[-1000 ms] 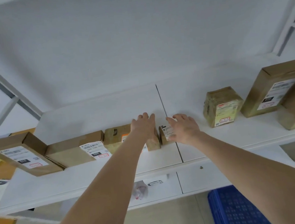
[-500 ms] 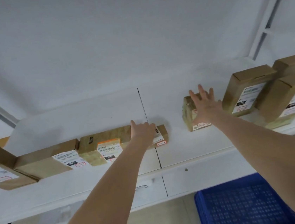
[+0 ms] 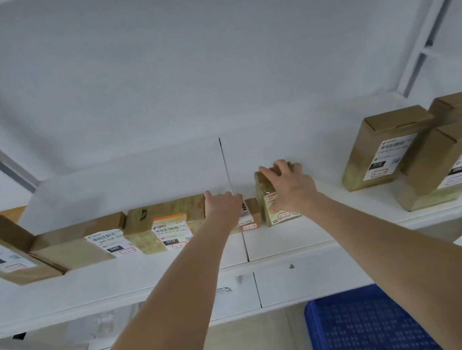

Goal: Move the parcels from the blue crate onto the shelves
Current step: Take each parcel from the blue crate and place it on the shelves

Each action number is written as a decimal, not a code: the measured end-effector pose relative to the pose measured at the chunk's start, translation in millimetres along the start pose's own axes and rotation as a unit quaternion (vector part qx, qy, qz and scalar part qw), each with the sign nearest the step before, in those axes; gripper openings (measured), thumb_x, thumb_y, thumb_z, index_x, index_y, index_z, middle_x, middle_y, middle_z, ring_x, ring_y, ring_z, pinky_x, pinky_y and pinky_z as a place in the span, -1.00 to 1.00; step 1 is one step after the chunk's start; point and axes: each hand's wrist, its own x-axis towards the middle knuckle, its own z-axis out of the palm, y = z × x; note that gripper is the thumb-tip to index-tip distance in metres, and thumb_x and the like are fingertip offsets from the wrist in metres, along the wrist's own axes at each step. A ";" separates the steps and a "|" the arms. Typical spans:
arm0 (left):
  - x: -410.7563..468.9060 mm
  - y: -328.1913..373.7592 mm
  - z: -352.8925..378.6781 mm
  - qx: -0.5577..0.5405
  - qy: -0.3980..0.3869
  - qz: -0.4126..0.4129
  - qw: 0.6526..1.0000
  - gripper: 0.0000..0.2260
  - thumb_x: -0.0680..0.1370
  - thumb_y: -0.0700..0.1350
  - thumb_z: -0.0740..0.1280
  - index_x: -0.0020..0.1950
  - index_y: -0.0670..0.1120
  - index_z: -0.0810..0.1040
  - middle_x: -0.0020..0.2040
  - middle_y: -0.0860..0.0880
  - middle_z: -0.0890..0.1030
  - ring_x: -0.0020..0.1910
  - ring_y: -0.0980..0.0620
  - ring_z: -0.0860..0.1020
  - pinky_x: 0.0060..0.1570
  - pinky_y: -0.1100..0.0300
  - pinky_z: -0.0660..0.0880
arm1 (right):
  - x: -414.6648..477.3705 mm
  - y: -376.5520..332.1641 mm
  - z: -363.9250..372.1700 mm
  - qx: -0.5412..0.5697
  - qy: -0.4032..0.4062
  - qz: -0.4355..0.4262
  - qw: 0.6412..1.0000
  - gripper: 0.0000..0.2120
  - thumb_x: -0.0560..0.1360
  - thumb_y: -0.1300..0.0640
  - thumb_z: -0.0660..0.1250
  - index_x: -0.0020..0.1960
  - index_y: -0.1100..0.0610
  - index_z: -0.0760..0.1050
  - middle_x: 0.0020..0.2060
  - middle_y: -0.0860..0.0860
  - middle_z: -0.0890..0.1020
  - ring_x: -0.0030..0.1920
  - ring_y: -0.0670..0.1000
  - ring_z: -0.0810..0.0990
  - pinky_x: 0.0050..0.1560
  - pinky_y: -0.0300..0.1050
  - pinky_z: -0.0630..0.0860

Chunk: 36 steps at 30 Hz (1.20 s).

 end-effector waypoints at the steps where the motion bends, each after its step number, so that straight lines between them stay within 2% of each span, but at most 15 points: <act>1: 0.9 0.4 -1.5 -0.007 -0.009 0.002 1.000 -0.51 0.52 -0.17 0.30 0.42 -0.06 0.25 0.24 -0.06 0.45 0.20 -0.08 0.49 0.30 -0.05 0.26 | -1.7 1.7 -1.7 0.000 -0.006 -0.003 1.000 0.05 0.26 -0.19 0.52 0.52 -0.15 -0.08 0.45 0.03 0.07 0.41 0.21 0.13 0.28 0.12 0.38; 3: 1.8 -1.0 -11.0 -0.032 -0.012 0.001 0.999 -0.44 0.49 -0.08 0.34 0.44 -0.07 0.22 0.27 -0.08 0.41 0.26 -0.09 0.44 0.21 -0.01 0.35 | -8.9 6.7 -8.8 0.018 -0.001 -0.011 1.000 0.08 0.25 -0.34 0.45 0.54 -0.11 -0.10 0.51 0.03 0.00 0.50 0.18 0.01 0.43 0.14 0.18; 4: 2.6 -1.1 -21.2 -0.051 0.004 0.000 0.999 -0.43 0.50 -0.05 0.33 0.45 -0.08 0.20 0.30 -0.09 0.39 0.29 -0.10 0.41 0.19 0.00 0.37 | -13.9 11.0 -14.2 0.030 0.023 -0.015 0.999 0.04 0.26 -0.39 0.40 0.54 -0.09 -0.05 0.52 0.03 0.03 0.51 0.15 0.01 0.46 0.10 0.12; 7: 5.3 10.6 -64.0 -0.127 0.099 -0.008 0.987 -0.45 0.53 -0.11 0.27 0.49 -0.07 0.17 0.37 -0.09 0.35 0.35 -0.10 0.35 0.18 0.03 0.40 | -32.6 30.2 -35.2 0.047 0.134 -0.035 0.989 -0.18 0.36 -0.42 0.27 0.47 -0.02 0.19 0.40 0.02 0.24 0.43 0.07 0.21 0.40 -0.01 0.19; 9: 3.4 34.3 -93.5 -0.192 0.157 -0.003 0.969 -0.44 0.53 -0.11 0.27 0.50 -0.06 0.15 0.38 -0.09 0.33 0.36 -0.09 0.34 0.16 0.02 0.41 | -45.0 49.2 -48.6 0.047 0.199 -0.045 0.978 -0.28 0.40 -0.37 0.25 0.41 0.03 0.29 0.32 0.04 0.33 0.35 0.08 0.30 0.31 -0.03 0.28; 12: 2.2 77.4 -126.9 -0.240 0.211 0.038 0.947 -0.40 0.50 -0.15 0.29 0.50 -0.04 0.13 0.37 -0.09 0.32 0.33 -0.07 0.35 0.07 0.03 0.46 | -58.2 79.0 -64.6 0.046 0.242 -0.069 0.967 -0.40 0.41 -0.24 0.33 0.32 0.10 0.40 0.25 0.08 0.40 0.24 0.12 0.41 0.19 0.02 0.38; 14: 3.1 108.8 -149.4 -0.272 0.227 0.050 0.934 -0.37 0.48 -0.19 0.29 0.50 -0.02 0.12 0.35 -0.07 0.32 0.31 -0.06 0.37 0.03 0.04 0.47 | -68.3 107.8 -74.5 0.061 0.269 -0.084 0.957 -0.45 0.38 -0.11 0.39 0.27 0.14 0.44 0.22 0.11 0.43 0.18 0.16 0.46 0.14 0.09 0.46; 16: 4.7 141.7 -169.3 -0.299 0.232 0.049 0.924 -0.35 0.48 -0.17 0.31 0.51 -0.02 0.10 0.36 -0.07 0.30 0.32 -0.06 0.36 0.03 0.03 0.46 | -79.4 142.2 -86.2 0.063 0.287 -0.095 0.951 -0.43 0.36 -0.04 0.42 0.30 0.16 0.43 0.26 0.13 0.42 0.23 0.17 0.45 0.16 0.13 0.47; 20: 12.2 202.9 -199.0 -0.301 0.218 0.032 0.928 -0.21 0.46 -0.07 0.40 0.54 -0.02 -0.02 0.45 -0.07 0.22 0.41 -0.07 0.26 0.17 -0.02 0.42 | -107.1 225.4 -109.2 0.018 0.272 -0.071 0.959 -0.22 0.40 -0.25 0.36 0.47 0.06 0.20 0.45 0.06 0.22 0.43 0.07 0.23 0.38 0.04 0.27; 25: 22.1 238.6 -213.5 -0.263 0.198 0.020 0.944 -0.17 0.45 -0.12 0.43 0.55 -0.04 -0.05 0.52 -0.04 0.10 0.49 -0.05 0.14 0.28 -0.01 0.39 | -125.4 301.6 -122.0 0.020 0.232 -0.004 0.973 -0.10 0.36 -0.38 0.32 0.51 0.03 0.11 0.47 0.04 0.19 0.46 0.08 0.18 0.42 0.05 0.19; 29: 31.5 245.5 -217.2 -0.238 0.187 0.019 0.953 -0.20 0.46 -0.12 0.43 0.54 -0.05 -0.01 0.52 -0.05 0.11 0.49 -0.06 0.14 0.28 0.00 0.35 | -121.6 313.0 -108.5 -0.010 0.160 -0.025 0.987 -0.09 0.35 -0.37 0.33 0.53 0.00 0.07 0.48 0.02 0.18 0.47 0.08 0.14 0.45 0.06 0.14; 34: 45.4 260.9 -220.7 -0.180 0.188 0.039 0.965 -0.21 0.48 -0.10 0.41 0.54 -0.07 -0.02 0.51 -0.08 0.16 0.49 -0.09 0.15 0.41 0.03 0.20 | -114.2 315.8 -100.2 -0.020 0.163 -0.020 0.986 -0.06 0.33 -0.35 0.38 0.53 -0.01 0.06 0.47 0.03 0.18 0.47 0.09 0.15 0.45 0.03 0.12; 36: 48.6 265.2 -218.5 -0.155 0.178 0.054 0.970 -0.24 0.50 -0.09 0.39 0.55 -0.05 -0.02 0.48 -0.09 0.23 0.45 -0.12 0.22 0.39 0.01 0.22 | -112.6 317.4 -100.4 -0.025 0.162 -0.017 0.986 -0.06 0.33 -0.34 0.39 0.53 0.00 0.07 0.46 0.03 0.20 0.46 0.09 0.17 0.44 0.03 0.14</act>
